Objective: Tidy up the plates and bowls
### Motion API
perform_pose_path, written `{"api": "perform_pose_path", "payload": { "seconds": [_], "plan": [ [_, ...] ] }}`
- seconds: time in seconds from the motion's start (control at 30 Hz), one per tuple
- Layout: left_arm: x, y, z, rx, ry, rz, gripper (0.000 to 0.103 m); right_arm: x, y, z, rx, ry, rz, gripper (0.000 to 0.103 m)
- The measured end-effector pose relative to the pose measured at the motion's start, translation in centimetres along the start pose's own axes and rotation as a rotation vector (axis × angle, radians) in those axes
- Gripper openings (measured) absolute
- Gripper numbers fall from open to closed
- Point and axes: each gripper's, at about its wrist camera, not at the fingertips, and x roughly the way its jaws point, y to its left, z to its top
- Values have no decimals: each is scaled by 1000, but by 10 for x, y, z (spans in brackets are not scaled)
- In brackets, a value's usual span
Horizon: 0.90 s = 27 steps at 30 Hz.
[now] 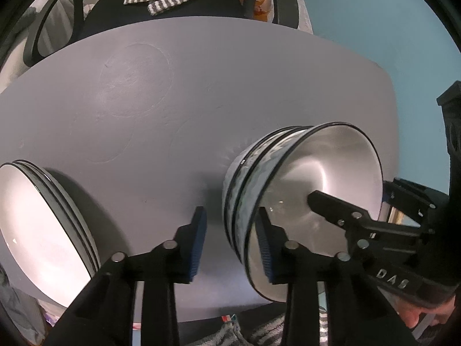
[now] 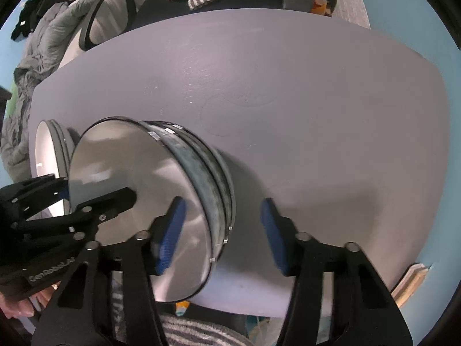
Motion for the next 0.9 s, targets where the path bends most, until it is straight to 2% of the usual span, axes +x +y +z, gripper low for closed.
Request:
{"api": "perform_pose_path", "payload": {
  "seconds": [0.07, 0.23, 0.4, 0.47, 0.63, 0.7, 0.9],
  "plan": [
    [0, -3, 2, 7, 10, -10, 24, 0, 7, 0, -7, 9, 3, 34],
    [1, -6, 3, 21, 21, -2, 24, -1, 17, 3, -21, 22, -34, 34],
    [0, -8, 8, 23, 17, 17, 24, -2, 12, 5, 23, 19, -28, 23],
    [1, -26, 5, 33, 12, 40, 23, -2, 8, 4, 33, 15, -26, 21],
    [0, -31, 4, 63, 1, 78, 21, -6, 7, 2, 36, 0, -62, 17],
    [-1, -33, 2, 71, 4, 84, 18, -6, 7, 1, 35, -4, -72, 13],
    [0, -41, 1, 102, 11, 89, 16, -6, 8, 4, 29, 2, -83, 13]
  ]
}}
